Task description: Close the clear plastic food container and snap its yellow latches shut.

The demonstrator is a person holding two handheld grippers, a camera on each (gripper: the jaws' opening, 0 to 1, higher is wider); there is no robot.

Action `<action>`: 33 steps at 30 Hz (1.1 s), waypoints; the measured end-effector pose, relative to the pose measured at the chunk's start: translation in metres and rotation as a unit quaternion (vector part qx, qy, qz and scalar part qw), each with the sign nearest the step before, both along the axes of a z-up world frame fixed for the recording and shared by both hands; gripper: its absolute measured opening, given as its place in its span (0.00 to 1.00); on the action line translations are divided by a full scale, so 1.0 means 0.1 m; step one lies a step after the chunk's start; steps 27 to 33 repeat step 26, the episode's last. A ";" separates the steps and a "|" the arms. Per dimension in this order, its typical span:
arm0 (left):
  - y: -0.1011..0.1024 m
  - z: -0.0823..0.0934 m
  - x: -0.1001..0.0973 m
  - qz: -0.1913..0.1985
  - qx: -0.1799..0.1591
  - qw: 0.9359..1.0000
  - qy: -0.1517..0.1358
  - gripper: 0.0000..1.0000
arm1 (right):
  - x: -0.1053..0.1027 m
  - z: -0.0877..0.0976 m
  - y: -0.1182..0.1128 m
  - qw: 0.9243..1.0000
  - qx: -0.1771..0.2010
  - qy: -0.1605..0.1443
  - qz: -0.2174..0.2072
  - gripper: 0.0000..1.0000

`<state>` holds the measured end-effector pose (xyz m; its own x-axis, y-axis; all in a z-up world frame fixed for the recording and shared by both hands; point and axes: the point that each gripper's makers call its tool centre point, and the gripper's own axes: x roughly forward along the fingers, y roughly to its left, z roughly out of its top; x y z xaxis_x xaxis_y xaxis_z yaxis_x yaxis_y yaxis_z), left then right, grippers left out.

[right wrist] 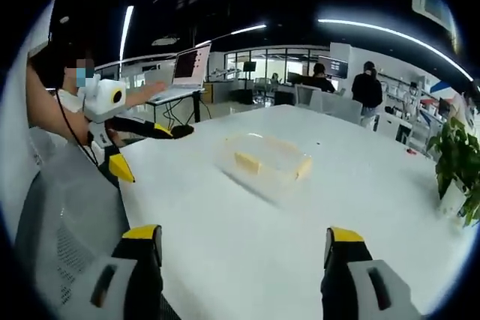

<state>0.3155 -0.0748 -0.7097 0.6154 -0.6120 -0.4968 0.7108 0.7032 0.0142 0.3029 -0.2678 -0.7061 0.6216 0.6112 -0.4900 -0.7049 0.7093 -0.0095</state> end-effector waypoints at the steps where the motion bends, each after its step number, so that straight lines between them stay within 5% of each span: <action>1: 0.00 0.00 0.00 -0.003 0.004 1.000 -0.001 0.96 | 0.00 0.00 0.00 1.000 -0.001 0.003 -0.002 0.89; 15: 0.21 0.02 -0.04 0.036 -0.021 0.999 0.004 0.98 | 0.05 -0.01 -0.06 1.000 -0.002 -0.002 -0.021 0.91; 33: 0.20 -0.03 -0.04 0.039 -0.018 0.999 0.008 0.99 | 0.04 -0.04 -0.08 1.000 -0.002 0.004 -0.026 0.93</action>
